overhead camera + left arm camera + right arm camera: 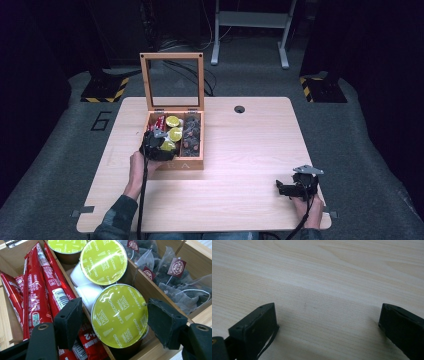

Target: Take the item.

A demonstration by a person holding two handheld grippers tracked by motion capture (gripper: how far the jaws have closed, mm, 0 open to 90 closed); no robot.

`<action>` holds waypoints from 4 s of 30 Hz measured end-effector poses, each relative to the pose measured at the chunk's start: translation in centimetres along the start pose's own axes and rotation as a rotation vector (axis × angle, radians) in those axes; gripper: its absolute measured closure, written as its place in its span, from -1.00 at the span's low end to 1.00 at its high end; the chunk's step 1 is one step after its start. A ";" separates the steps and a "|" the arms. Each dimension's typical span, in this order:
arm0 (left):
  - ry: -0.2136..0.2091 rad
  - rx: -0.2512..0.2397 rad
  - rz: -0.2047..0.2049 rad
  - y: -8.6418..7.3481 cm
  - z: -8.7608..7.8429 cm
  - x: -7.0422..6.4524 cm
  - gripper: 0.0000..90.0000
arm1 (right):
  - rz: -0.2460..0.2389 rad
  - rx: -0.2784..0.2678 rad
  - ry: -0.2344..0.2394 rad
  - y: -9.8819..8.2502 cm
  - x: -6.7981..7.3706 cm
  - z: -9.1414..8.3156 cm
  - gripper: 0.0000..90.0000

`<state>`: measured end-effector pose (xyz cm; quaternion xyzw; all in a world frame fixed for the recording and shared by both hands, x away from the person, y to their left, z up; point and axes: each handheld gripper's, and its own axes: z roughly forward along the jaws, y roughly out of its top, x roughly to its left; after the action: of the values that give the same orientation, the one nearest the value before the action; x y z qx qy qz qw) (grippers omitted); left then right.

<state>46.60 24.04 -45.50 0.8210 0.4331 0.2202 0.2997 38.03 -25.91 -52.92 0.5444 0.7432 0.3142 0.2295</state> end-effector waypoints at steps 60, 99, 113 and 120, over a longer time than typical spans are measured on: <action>0.066 -0.104 0.041 0.7 -0.3 0.4 -0.15 | -0.008 -0.003 0.007 0.0 0.0 0.0 -0.96; 0.087 -0.189 0.013 -0.8 -7.9 3.2 -0.15 | -0.007 -0.003 0.005 0.0 0.0 0.0 -0.96; 0.119 -0.196 -0.014 -2.2 -9.4 4.2 -0.15 | -0.007 -0.003 0.005 0.0 0.0 0.0 -0.96; 0.143 -0.191 -0.029 -3.6 -10.5 5.0 -0.15 | -0.006 -0.003 0.005 0.0 0.0 0.0 -0.96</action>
<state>40.66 33.01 -39.87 0.7647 0.4422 0.3142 0.3478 38.02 -25.94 -52.92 0.5410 0.7448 0.3161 0.2294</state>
